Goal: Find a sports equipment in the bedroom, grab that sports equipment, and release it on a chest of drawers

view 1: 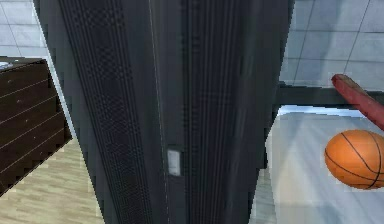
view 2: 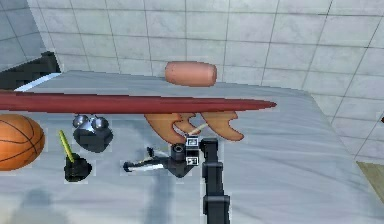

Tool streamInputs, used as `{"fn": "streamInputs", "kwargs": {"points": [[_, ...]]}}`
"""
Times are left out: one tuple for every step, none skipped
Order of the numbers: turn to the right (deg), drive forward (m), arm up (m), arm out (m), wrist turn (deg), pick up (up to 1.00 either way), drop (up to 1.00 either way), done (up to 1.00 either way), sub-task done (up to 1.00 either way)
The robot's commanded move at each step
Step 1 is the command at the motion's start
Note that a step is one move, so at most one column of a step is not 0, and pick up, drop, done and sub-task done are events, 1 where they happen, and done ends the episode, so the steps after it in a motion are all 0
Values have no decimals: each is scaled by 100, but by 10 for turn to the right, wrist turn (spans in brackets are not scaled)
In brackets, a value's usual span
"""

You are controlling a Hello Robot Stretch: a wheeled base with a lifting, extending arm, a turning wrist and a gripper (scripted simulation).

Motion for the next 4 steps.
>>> {"fn": "streamInputs", "kwargs": {"points": [[0,0,22,0,0,0,0,0,0],[0,0,0,0,-450,0,0,0,0],[0,0,0,0,-330,0,0,0,0],[0,0,0,-28,0,0,0,0,0]]}}
